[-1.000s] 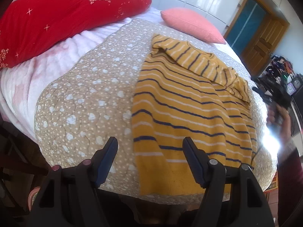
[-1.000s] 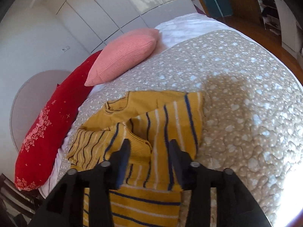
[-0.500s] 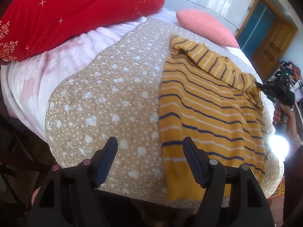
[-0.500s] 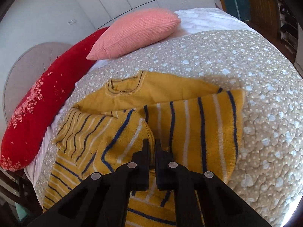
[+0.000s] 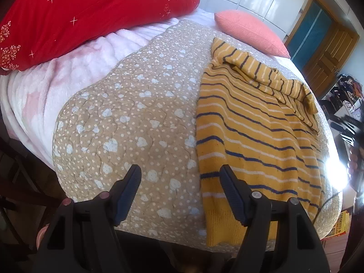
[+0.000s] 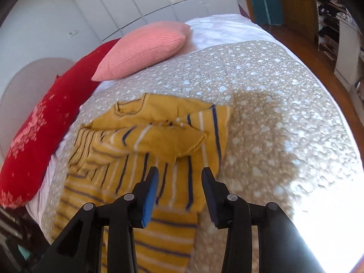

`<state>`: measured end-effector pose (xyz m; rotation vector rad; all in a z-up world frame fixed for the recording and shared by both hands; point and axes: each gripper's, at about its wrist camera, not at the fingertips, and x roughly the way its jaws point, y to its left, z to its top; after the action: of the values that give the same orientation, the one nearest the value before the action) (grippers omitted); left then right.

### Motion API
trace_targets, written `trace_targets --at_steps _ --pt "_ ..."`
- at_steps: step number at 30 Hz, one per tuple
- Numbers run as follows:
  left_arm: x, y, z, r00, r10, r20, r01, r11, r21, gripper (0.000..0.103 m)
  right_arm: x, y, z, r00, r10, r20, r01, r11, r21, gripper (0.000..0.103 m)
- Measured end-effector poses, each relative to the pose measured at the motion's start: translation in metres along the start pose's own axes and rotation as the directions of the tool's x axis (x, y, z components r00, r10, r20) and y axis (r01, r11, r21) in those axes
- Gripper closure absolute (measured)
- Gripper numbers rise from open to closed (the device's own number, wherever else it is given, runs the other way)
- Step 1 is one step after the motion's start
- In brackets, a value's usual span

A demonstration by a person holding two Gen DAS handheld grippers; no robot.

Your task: Fold small clothes

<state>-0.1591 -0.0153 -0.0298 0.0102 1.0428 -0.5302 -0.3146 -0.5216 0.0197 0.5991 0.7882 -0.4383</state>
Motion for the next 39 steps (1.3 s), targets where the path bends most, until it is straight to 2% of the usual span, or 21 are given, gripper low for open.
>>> trace_targets --at_steps 3,5,7,10,12,15,17,18,20,21,22,26,30,33,35,36,37,38,39 --pt "-0.003 -0.005 -0.004 1.0 -0.015 0.001 0.015 1.0 0.01 0.033 -0.02 0.002 -0.002 0.999 -0.044 0.019 0.044 0.998 -0.039 0.059" --pt "-0.004 -0.008 -0.008 1.0 -0.026 0.0 0.026 1.0 0.013 0.033 -0.025 0.01 -0.002 0.999 -0.026 0.03 0.027 0.998 -0.051 0.059" --pt "-0.006 -0.012 -0.011 0.999 -0.037 -0.002 0.037 0.999 0.017 0.033 -0.026 0.021 0.005 0.997 -0.01 0.082 0.013 0.999 -0.04 0.059" --pt "-0.012 -0.017 -0.014 0.999 -0.036 0.006 0.036 0.999 0.038 0.033 -0.01 0.04 0.031 0.991 0.013 0.13 -0.016 1.0 0.02 0.059" --pt "-0.017 -0.017 -0.016 1.0 -0.026 0.018 0.025 0.999 0.045 0.033 0.011 0.058 0.05 0.991 0.003 0.134 -0.006 1.0 0.022 0.059" --pt "-0.026 -0.01 -0.018 0.999 -0.002 0.037 0.001 0.999 0.04 0.033 0.059 0.085 0.07 0.997 -0.047 0.06 0.048 0.999 -0.011 0.059" --pt "-0.03 -0.001 -0.02 0.998 0.022 0.05 -0.024 0.999 0.037 0.032 0.094 0.091 0.07 0.998 -0.037 -0.05 0.037 0.999 -0.001 0.059" --pt "-0.032 0.005 -0.02 0.997 0.038 0.06 -0.04 0.999 0.032 0.032 0.111 0.089 0.065 0.992 -0.016 -0.125 0.019 1.0 0.019 0.059" --pt "-0.035 0.016 -0.021 0.997 0.047 0.067 -0.049 0.999 0.025 0.032 0.139 0.078 0.044 0.957 0.027 -0.287 -0.004 0.997 0.08 0.059" --pt "-0.035 0.023 -0.02 0.997 0.046 0.066 -0.047 0.999 0.017 0.031 0.142 0.072 0.033 0.949 0.053 -0.31 -0.021 0.994 0.106 0.059" --pt "-0.034 0.028 -0.019 0.997 0.045 0.064 -0.046 0.999 0.011 0.031 0.135 0.067 0.027 0.958 0.085 -0.273 -0.054 0.991 0.12 0.059" --pt "-0.028 0.038 -0.014 0.998 0.028 0.055 -0.027 0.999 -0.031 0.031 0.092 0.048 0.012 0.949 0.19 -0.252 -0.149 0.974 0.172 0.059" --pt "-0.026 0.028 -0.01 0.998 -0.025 0.054 0.027 0.999 -0.042 0.031 0.022 0.032 -0.001 0.967 0.166 -0.192 -0.15 0.984 0.099 0.057" --pt "-0.027 0.015 -0.007 0.997 -0.034 0.064 0.034 0.999 -0.003 0.031 -0.037 0.008 0.001 0.987 0.065 -0.147 -0.065 0.998 0.009 0.056" --pt "-0.027 0.005 -0.007 0.997 -0.032 0.07 0.03 0.999 0.039 0.024 -0.078 -0.008 0.004 0.99 -0.109 -0.092 0.102 0.991 -0.084 0.052" --pt "-0.024 0.001 -0.006 0.997 -0.032 0.066 0.029 0.998 0.054 0.023 -0.095 -0.014 0.003 0.975 -0.214 -0.061 0.205 0.97 -0.132 0.048" --pt "-0.021 -0.001 -0.007 0.998 -0.036 0.059 0.033 0.998 0.059 0.023 -0.109 -0.019 0.002 0.95 -0.31 -0.03 0.3 0.937 -0.178 0.045" --pt "-0.018 -0.003 -0.008 0.998 -0.045 0.046 0.042 0.997 0.062 0.023 -0.121 -0.024 -0.003 0.916 -0.402 0.002 0.392 0.891 -0.228 0.043" --pt "-0.012 -0.005 -0.009 0.998 -0.063 0.023 0.062 0.996 0.061 0.023 -0.129 -0.029 -0.01 0.891 -0.454 0.017 0.442 0.859 -0.26 0.041"
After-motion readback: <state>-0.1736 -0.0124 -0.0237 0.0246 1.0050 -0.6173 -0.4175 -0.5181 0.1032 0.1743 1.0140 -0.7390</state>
